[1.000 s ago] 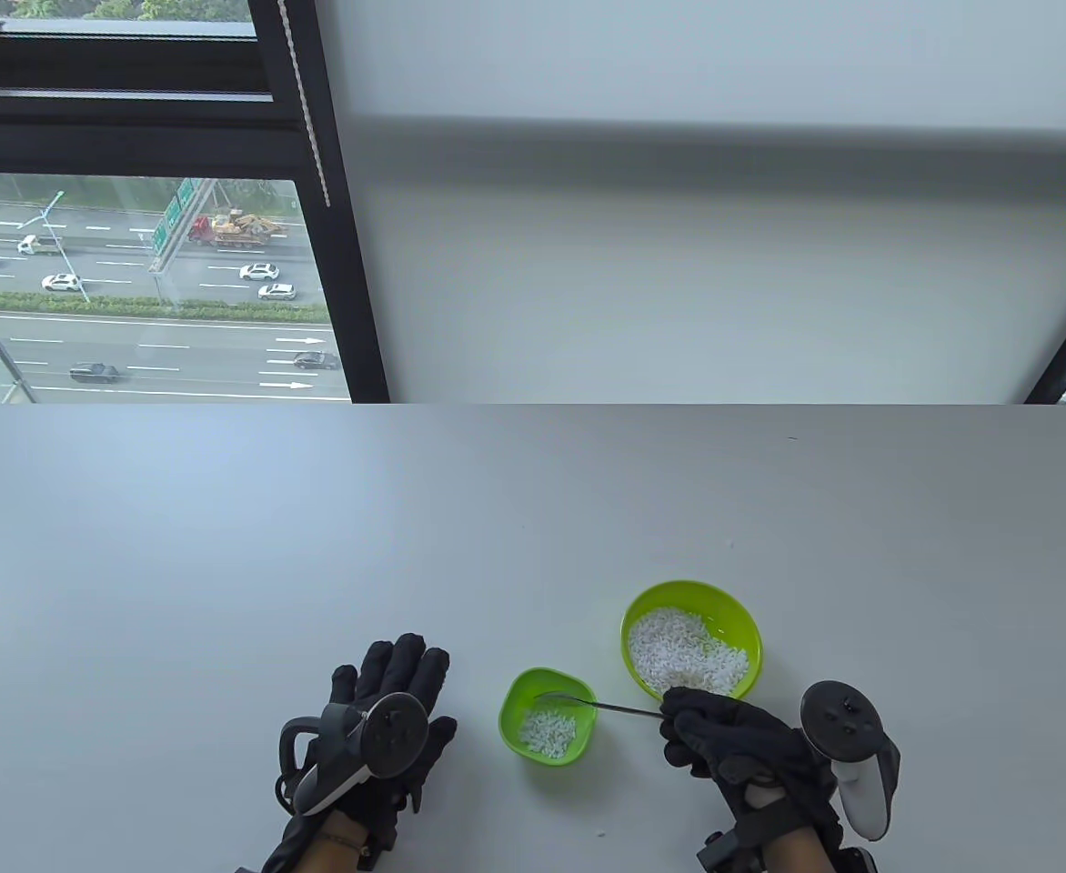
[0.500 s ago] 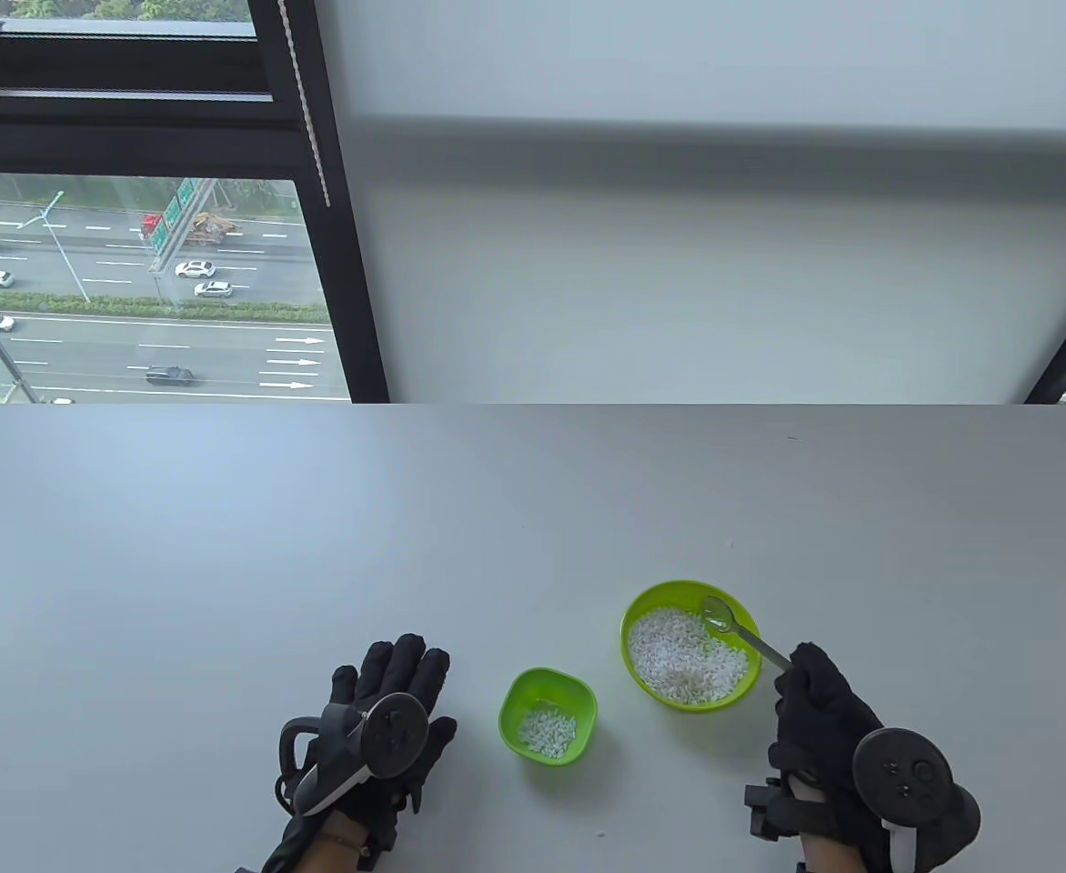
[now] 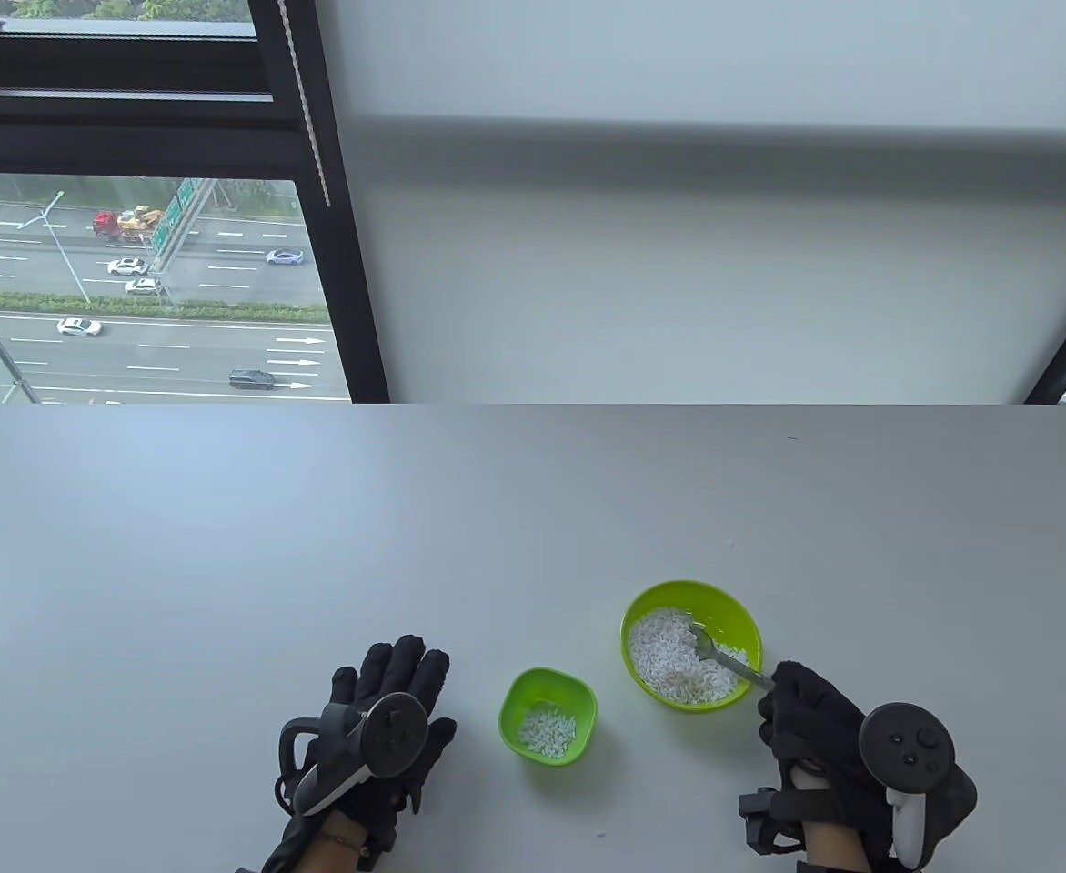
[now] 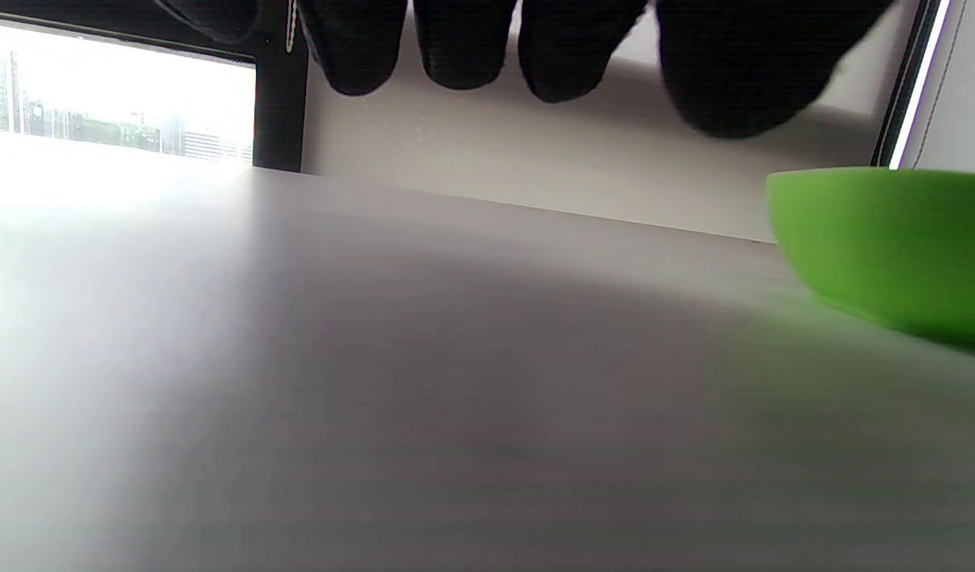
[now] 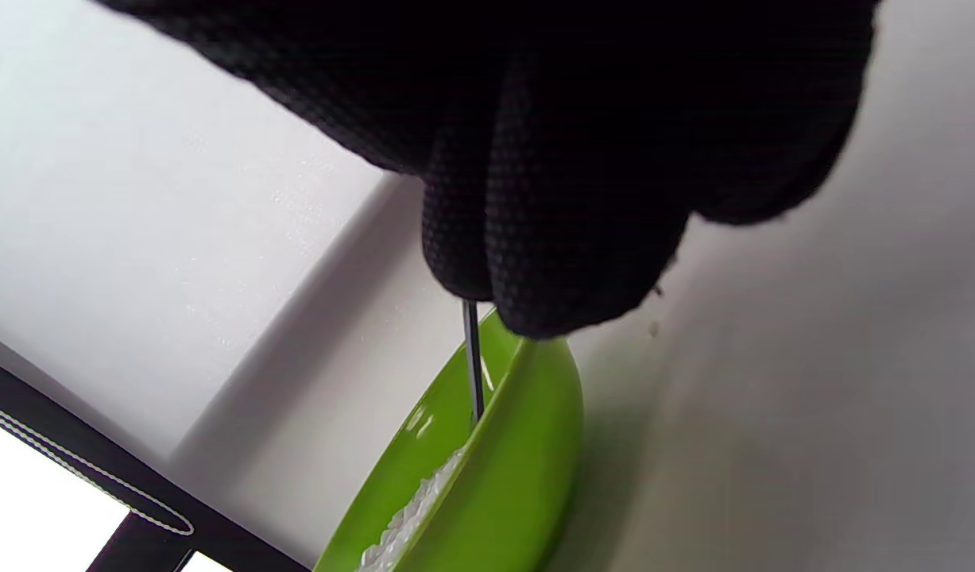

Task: Scoop rice into small dish

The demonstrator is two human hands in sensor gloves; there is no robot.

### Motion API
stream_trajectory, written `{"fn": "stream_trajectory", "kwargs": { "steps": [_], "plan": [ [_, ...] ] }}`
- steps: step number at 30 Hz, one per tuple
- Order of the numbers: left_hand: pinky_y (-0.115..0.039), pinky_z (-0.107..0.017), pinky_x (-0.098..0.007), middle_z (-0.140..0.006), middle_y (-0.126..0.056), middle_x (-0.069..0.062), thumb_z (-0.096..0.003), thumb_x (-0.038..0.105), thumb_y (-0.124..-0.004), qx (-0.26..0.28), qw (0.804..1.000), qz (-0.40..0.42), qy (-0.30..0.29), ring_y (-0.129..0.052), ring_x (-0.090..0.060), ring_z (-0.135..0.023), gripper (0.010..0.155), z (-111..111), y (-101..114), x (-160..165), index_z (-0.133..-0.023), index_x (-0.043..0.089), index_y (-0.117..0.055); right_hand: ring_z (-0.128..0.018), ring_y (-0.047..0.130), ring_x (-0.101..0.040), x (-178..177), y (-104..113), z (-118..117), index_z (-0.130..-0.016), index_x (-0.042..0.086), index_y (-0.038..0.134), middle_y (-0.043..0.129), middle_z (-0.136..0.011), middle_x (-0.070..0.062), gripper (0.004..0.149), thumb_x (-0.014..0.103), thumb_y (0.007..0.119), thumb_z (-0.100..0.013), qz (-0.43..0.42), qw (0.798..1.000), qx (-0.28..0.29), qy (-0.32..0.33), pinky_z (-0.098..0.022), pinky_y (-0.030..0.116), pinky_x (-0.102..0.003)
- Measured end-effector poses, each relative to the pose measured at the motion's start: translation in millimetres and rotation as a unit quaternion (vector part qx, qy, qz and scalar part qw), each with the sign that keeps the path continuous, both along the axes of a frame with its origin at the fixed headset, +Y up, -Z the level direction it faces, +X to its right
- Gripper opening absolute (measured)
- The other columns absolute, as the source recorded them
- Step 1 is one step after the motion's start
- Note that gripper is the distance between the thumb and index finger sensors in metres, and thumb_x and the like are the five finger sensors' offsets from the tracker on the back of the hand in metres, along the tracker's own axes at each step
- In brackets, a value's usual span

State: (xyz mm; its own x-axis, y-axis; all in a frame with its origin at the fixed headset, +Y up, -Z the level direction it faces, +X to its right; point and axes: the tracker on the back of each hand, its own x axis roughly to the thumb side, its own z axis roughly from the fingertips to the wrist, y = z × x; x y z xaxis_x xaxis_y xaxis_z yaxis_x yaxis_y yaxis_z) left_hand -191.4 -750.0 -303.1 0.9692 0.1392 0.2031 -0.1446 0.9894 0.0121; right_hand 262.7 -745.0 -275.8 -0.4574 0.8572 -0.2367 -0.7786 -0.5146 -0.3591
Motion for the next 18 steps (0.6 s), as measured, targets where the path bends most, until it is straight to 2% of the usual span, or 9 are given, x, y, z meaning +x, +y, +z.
{"fn": "stream_trajectory", "kwargs": {
  "steps": [5,11,18],
  "plan": [
    [-0.052,-0.075,-0.062,-0.125,-0.053,0.0,-0.0436,0.061,-0.075,-0.001,1.0,-0.001,0.0,-0.061,-0.036,-0.111,0.075,0.0,-0.2,0.0,-0.111,0.034,-0.059,-0.035,0.109,-0.014,2.7,-15.3,-4.7,-0.082,0.01,0.089,0.106,-0.057,-0.004,0.043,0.037,0.082,-0.049,-0.073,0.996,-0.041,0.013,-0.032,0.091,-0.034],
    [-0.052,-0.075,-0.063,-0.125,-0.053,-0.001,-0.0436,0.061,-0.075,-0.002,1.0,0.001,0.001,-0.061,-0.036,-0.111,0.075,0.0,-0.2,-0.5,-0.111,0.034,-0.059,-0.036,0.108,-0.016,17.0,-21.0,-1.8,-0.082,0.007,0.088,0.105,-0.058,-0.006,0.044,0.035,0.081,-0.05,-0.136,0.989,-0.041,-0.026,-0.032,0.091,-0.035],
    [-0.052,-0.075,-0.062,-0.125,-0.053,0.0,-0.0435,0.062,-0.075,-0.002,1.0,0.003,0.003,-0.061,-0.036,-0.111,0.075,-0.1,-0.6,-0.4,-0.111,0.034,-0.059,-0.036,0.108,-0.015,25.9,-28.4,-0.5,-0.083,0.007,0.087,0.104,-0.059,-0.005,0.044,0.036,0.08,-0.05,-0.185,0.981,-0.046,-0.033,-0.032,0.091,-0.035]
  ]
}}
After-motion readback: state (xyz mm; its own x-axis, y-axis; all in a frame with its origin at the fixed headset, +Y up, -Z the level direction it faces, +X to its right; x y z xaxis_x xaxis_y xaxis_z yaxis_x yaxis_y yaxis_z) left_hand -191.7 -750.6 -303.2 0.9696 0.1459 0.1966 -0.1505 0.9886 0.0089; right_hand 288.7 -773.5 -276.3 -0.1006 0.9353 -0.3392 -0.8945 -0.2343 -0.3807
